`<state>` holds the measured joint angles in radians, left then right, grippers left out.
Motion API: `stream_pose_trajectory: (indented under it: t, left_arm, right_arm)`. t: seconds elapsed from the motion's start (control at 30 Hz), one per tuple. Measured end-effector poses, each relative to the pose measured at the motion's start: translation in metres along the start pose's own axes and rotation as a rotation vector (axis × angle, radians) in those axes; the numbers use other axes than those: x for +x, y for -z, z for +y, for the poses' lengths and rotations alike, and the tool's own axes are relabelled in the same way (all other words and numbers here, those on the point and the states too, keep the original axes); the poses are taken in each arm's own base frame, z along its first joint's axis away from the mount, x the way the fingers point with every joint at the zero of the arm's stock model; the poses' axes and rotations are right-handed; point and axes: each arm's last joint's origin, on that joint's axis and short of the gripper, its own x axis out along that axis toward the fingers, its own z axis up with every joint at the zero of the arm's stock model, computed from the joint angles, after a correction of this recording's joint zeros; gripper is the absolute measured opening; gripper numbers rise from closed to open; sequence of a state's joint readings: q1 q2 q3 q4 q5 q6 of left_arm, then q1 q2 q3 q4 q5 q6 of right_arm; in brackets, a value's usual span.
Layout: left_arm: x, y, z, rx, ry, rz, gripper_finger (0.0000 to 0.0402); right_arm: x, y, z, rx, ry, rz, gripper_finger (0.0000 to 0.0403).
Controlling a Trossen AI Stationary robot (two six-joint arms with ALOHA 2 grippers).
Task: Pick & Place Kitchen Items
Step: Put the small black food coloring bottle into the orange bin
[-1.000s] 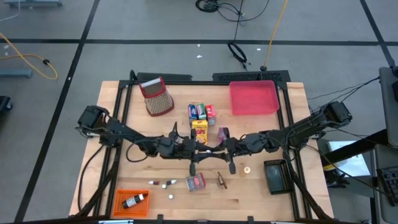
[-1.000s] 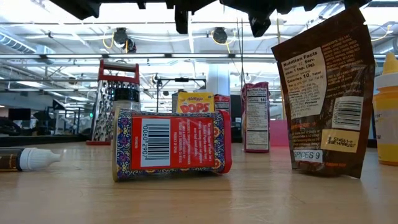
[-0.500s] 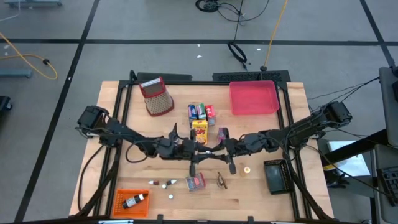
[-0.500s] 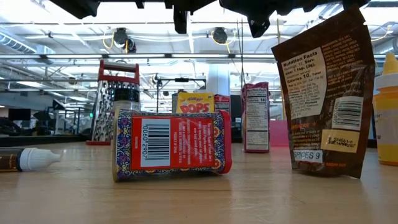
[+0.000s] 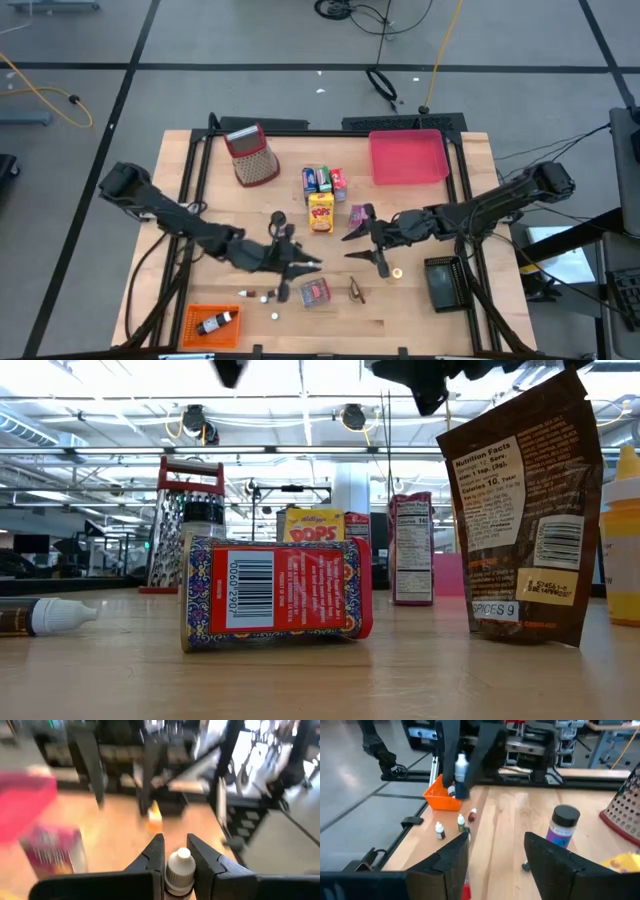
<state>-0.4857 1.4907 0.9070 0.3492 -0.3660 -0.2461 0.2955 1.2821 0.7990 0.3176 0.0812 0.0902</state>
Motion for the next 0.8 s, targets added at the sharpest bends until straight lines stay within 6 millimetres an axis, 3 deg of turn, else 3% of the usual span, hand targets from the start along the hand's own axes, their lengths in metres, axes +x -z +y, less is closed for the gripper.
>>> stream_pose_trajectory:
  t: [0.27,0.47,0.8]
  left_arm:
    - [-0.056,0.017,-0.047,-0.149,0.097,0.243,0.0045]
    - [-0.093,0.04,-0.079,-0.301,0.142,0.427,0.0045]
    - [-0.14,0.069,-0.103,-0.62,0.031,0.616,0.0045]
  right_arm:
    - [-0.006,-0.001,0.0,0.02,0.001,0.023,0.0172]
    - [-0.006,0.0,0.0,0.027,0.0,0.029,0.0169]
    - [-0.006,0.0,0.0,0.027,-0.001,0.028,0.0169]
